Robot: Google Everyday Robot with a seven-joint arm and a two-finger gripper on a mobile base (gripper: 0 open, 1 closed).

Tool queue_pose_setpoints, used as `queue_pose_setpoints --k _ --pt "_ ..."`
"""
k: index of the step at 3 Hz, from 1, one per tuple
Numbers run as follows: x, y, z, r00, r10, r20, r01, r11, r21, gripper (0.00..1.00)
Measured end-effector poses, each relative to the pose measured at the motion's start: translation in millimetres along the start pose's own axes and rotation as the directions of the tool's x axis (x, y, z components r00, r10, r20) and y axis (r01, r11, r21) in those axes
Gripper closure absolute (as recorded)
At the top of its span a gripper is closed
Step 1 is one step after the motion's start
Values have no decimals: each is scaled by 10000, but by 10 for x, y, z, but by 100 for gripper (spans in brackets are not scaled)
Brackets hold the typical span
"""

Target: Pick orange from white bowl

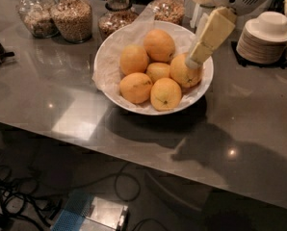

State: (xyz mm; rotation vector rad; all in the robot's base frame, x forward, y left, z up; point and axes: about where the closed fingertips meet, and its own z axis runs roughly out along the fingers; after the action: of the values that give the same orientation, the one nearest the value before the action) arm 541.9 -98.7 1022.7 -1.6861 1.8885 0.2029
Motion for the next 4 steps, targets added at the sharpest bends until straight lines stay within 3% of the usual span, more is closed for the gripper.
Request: queue_pose_setpoints --k 1,2,4 --pt "-73 -125 256 9997 243 -7 -243 9994 -254 0" --pt "31 -225 538 9973 713 -192 -721 9962 -486 0" --pt "451 -294 1039 9818 1809 -575 -1854 9790 -850 0"
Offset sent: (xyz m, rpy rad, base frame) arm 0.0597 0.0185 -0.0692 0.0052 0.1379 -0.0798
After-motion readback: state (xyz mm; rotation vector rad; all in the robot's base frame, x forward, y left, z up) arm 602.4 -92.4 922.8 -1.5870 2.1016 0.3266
